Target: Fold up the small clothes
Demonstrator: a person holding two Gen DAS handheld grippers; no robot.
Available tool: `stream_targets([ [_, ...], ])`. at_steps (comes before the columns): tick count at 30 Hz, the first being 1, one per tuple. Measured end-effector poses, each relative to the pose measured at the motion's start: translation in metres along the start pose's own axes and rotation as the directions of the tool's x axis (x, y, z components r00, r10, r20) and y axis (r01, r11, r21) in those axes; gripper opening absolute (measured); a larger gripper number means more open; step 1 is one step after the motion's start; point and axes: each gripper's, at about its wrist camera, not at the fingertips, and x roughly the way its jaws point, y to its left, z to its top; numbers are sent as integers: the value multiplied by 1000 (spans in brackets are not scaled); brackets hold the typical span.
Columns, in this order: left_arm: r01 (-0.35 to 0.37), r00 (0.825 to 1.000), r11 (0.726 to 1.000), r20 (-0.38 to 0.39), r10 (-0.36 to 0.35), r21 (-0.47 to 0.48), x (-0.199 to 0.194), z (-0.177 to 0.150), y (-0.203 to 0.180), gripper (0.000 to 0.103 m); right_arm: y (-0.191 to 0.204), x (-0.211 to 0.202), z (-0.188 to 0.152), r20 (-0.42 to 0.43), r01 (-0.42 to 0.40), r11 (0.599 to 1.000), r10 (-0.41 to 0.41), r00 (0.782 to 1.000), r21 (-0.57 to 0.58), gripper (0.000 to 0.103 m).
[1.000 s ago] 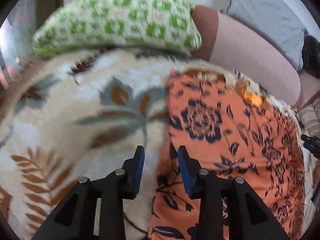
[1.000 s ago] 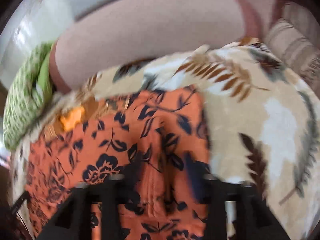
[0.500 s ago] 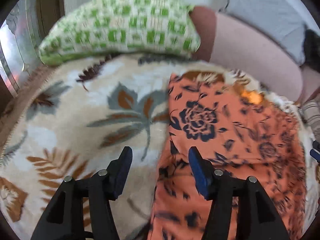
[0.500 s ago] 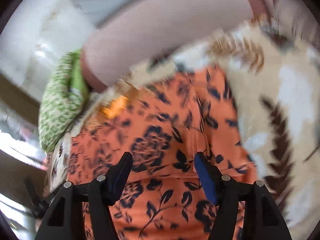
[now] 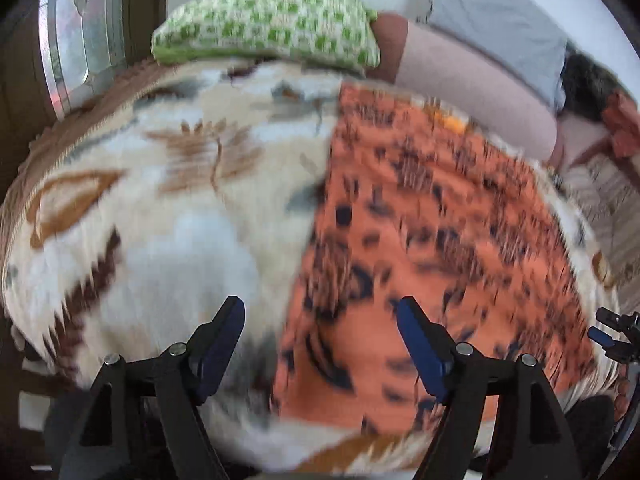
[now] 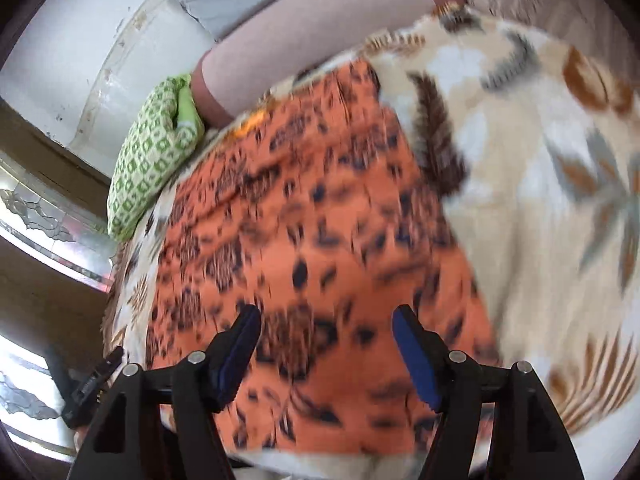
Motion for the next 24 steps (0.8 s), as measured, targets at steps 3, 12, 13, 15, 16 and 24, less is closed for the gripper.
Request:
stream_targets([
  [3,-50,979,996,-195,64,74,29,-17,-8,81,-17,23,-15,-119,85,993,-76,990,78,79],
  [12,40,997,999,-61,-40,-5,-7,-19,0,81,-10,-45,-11,86,97,992,-104,991,78,78],
  [13,43,997,999,-60,-44,-20,-8,-19,4,81,-12,-48,-14,94,88,993,-96,991,85,78],
  [15,60,997,997,-45,-63,-52,-13,-20,13,81,-12,-55,-20,113,73,994,-82,990,85,78],
  [16,66,997,996,-42,-69,-62,-15,-21,14,81,-12,-58,-22,120,67,995,-76,990,80,78],
  [24,59,995,997,-74,-62,-46,-8,-29,11,81,-1,-60,-30,143,50,997,-58,988,59,79],
])
